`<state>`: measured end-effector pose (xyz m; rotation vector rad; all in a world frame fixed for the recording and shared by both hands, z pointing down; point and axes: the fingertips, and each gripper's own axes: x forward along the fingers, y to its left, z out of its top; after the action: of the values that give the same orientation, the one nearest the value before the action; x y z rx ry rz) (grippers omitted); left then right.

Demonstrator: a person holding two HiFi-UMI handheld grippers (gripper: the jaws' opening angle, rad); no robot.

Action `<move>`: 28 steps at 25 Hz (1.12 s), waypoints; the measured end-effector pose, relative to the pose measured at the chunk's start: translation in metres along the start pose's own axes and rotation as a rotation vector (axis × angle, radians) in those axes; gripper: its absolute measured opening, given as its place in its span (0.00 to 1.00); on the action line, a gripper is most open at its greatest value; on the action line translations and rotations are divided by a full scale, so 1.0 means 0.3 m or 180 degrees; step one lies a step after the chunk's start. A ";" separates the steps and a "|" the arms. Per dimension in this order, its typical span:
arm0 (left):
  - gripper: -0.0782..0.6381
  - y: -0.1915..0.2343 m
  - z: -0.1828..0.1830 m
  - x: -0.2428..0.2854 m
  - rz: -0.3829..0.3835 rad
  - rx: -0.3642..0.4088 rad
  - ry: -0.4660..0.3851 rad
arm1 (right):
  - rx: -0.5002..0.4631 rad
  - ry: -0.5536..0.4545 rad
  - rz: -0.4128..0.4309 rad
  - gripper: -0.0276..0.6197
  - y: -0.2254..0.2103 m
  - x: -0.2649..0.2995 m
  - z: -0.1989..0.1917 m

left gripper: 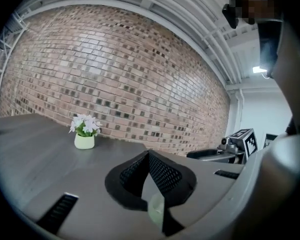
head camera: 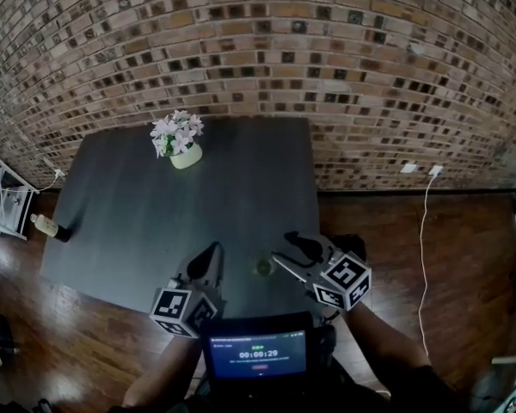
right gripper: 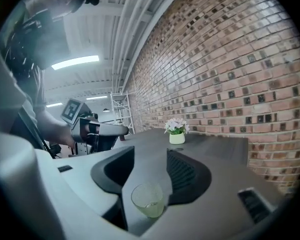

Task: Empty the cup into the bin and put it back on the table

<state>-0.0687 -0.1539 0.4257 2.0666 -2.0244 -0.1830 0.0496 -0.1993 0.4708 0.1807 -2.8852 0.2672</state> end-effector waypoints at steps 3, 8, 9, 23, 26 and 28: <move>0.10 -0.021 0.054 0.011 -0.0054 0.0050 -0.0109 | -0.0039 -0.0006 -0.0003 0.19 -0.004 -0.020 0.034; 0.10 -0.015 0.068 0.015 -0.0036 0.0024 -0.0135 | -0.0127 0.0026 -0.0045 0.04 -0.025 -0.027 0.060; 0.10 -0.013 0.069 0.016 -0.0025 0.0007 -0.0130 | -0.0131 0.0031 -0.0060 0.04 -0.029 -0.029 0.065; 0.10 0.005 0.068 0.016 0.0021 -0.0024 -0.0182 | -0.0208 0.0123 -0.0073 0.04 -0.059 -0.060 0.112; 0.10 0.000 0.078 0.015 0.0007 -0.0008 -0.0213 | -0.0213 0.0119 -0.0087 0.04 -0.059 -0.063 0.117; 0.10 -0.007 0.083 0.015 -0.0016 0.0007 -0.0226 | -0.0218 0.0118 -0.0086 0.04 -0.059 -0.064 0.121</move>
<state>-0.0731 -0.1605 0.4015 2.0952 -2.0610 -0.2587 0.0627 -0.2217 0.4343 0.2002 -2.8479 0.1647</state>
